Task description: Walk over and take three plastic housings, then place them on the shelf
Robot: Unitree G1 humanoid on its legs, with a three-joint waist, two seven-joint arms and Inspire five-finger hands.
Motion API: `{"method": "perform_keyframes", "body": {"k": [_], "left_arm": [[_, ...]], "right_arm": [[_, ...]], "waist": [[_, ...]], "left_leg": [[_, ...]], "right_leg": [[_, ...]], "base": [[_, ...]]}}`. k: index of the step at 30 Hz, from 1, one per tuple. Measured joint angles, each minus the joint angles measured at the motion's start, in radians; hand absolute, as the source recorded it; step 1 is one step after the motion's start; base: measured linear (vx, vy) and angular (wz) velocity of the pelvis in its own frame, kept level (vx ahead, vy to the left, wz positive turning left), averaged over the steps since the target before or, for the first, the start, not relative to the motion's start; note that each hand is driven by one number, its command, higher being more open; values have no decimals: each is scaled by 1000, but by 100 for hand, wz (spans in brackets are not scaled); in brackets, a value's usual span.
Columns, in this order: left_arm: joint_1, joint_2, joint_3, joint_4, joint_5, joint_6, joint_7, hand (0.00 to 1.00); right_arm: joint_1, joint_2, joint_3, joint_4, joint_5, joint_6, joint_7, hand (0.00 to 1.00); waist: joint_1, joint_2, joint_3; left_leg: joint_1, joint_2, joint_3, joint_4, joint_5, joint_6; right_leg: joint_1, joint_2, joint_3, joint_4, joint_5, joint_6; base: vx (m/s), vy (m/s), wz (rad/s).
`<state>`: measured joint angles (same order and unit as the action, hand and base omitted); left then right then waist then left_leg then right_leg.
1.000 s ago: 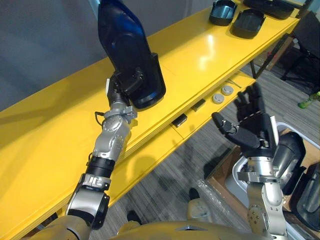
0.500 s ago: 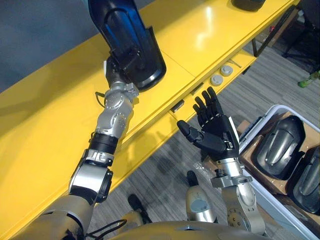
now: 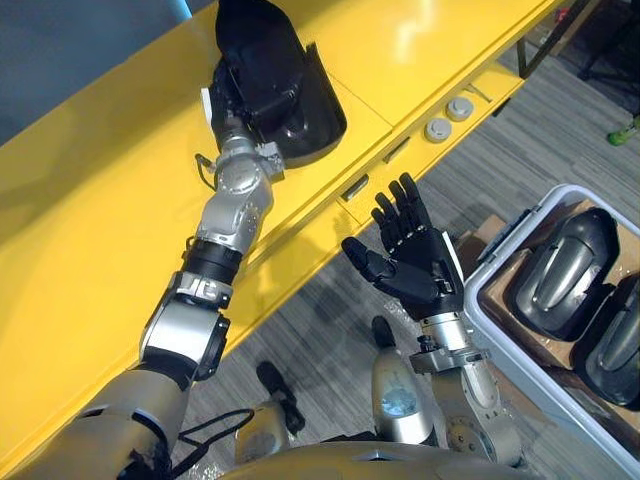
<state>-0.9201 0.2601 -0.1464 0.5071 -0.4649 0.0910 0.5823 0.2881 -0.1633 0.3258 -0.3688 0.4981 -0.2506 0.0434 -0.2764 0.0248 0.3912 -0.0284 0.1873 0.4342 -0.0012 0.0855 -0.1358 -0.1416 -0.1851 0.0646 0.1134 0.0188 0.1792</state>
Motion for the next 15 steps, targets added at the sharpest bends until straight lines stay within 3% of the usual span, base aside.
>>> {"method": "perform_keyframes", "body": {"k": [7, 15], "left_arm": [[-18, 29, 13, 15, 5, 22, 66, 100], [-28, 33, 70, 54, 35, 40, 238, 100]], "right_arm": [[10, -3, 15, -14, 107, -7, -5, 100], [18, -4, 80, -60, 106, -20, -6, 100]], "waist": [[4, 0, 6], [4, 0, 6]], "left_leg": [[-1, 1, 8, 0, 0, 0], [3, 1, 0, 0, 3, 2]], "right_leg": [[-10, 1, 7, 6, 1, 1], [1, 1, 0, 6, 1, 3]], "base": [[4, -3, -3], [-1, -2, 2]]}}
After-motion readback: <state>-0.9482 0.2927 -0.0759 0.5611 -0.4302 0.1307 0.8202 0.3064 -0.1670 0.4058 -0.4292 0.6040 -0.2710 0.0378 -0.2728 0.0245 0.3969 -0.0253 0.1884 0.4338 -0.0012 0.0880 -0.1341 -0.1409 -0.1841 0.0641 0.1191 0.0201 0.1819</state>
